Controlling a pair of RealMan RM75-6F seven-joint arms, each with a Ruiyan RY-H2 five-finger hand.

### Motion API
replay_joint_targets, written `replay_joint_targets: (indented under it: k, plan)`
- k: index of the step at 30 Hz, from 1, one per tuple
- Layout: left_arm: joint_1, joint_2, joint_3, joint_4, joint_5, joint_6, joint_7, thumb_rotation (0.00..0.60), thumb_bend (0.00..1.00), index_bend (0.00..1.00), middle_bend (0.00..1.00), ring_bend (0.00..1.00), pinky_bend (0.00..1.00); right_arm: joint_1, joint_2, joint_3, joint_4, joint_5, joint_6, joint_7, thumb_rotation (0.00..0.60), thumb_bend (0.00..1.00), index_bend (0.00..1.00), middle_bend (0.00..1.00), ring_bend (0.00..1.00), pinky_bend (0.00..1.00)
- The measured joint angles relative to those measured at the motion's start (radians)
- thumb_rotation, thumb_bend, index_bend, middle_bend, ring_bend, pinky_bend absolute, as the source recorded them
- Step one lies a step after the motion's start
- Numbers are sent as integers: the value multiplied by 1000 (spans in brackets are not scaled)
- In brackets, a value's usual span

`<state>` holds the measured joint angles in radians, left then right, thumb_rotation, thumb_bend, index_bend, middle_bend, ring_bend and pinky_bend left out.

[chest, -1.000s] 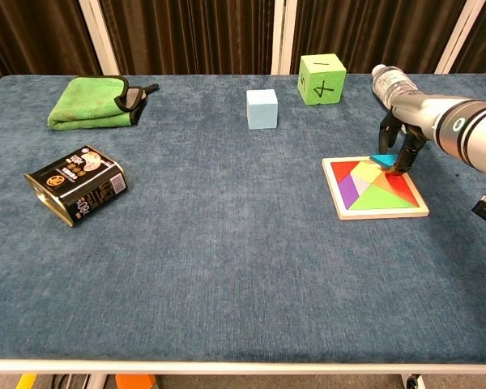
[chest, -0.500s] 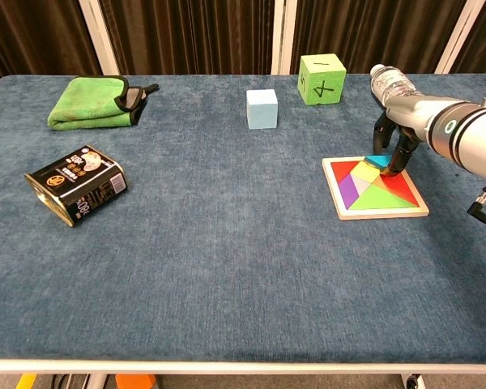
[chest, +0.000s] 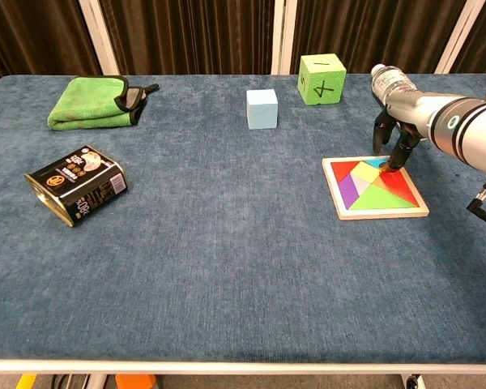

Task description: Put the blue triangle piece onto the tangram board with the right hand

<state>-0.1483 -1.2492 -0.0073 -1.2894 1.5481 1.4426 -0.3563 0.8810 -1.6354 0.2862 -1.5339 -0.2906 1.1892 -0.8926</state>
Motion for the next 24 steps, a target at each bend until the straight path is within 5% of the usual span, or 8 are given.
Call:
replay_joint_targets:
  k: [16,24]
  plan:
    - [3,9,-4,-13,0,11,9,600,74,219,155,38,154,-25,65,2,-145,-126,10,79,600,221,425,272,45,0]
    - [6,35,-13,-70,2,33,60,600,74,219,155,38,154,-119,190,-56,-348,-438,129,165,600,220,381,248,28,0]
